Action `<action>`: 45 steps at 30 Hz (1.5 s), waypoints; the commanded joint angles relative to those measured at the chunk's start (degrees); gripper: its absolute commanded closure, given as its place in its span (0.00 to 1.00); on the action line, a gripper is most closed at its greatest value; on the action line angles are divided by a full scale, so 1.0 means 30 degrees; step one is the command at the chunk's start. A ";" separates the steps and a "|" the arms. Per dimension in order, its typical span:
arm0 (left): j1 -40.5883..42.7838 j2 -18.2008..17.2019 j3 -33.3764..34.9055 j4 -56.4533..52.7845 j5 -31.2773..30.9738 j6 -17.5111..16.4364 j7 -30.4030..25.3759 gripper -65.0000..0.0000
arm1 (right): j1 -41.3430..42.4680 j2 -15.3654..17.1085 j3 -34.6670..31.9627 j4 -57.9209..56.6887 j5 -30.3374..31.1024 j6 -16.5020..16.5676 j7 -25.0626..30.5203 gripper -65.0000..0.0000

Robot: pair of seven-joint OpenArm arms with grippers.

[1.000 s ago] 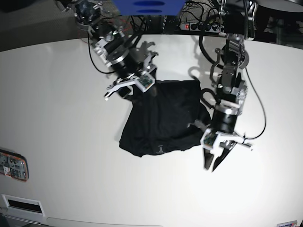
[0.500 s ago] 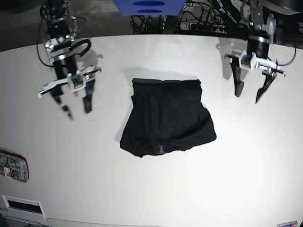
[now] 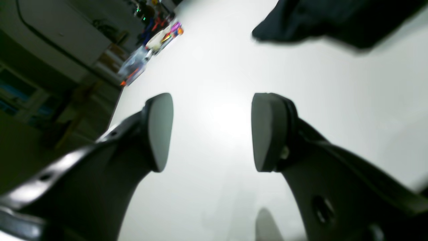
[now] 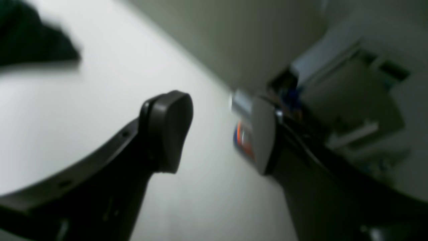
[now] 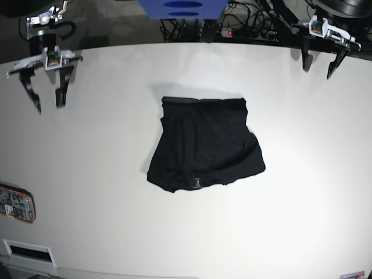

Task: Fold the T-shirt properly

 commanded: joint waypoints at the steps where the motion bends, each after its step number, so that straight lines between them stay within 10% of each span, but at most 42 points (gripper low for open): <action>1: 0.0566 -0.0083 0.0009 0.0150 0.0012 0.0068 -0.0539 0.46 | -0.0376 0.0140 0.0406 0.0240 0.0259 -0.0254 0.1121 0.52; 8: 0.1826 -0.1636 -0.0109 0.0004 0.4876 0.0068 -0.0539 0.46 | -0.2075 -0.0270 0.1373 -0.1987 0.0141 -0.0284 0.4432 0.52; 26: 0.3877 -0.4039 0.3642 -0.4392 0.7250 0.0068 -0.0481 0.46 | -0.3570 -0.2410 0.2017 -1.1218 -0.1383 -0.0284 1.2051 0.52; 36: -0.2306 -0.3306 0.6602 -1.4150 0.8217 0.0068 -0.0451 0.46 | -0.1343 -0.2410 0.2017 -1.7372 -0.4840 -0.0284 1.2022 0.52; 45: -1.3383 -0.2573 1.4045 -2.9139 0.8159 0.0068 0.0076 0.46 | 0.7155 -0.0769 0.2135 -3.1291 -0.4840 -0.0284 1.1993 0.52</action>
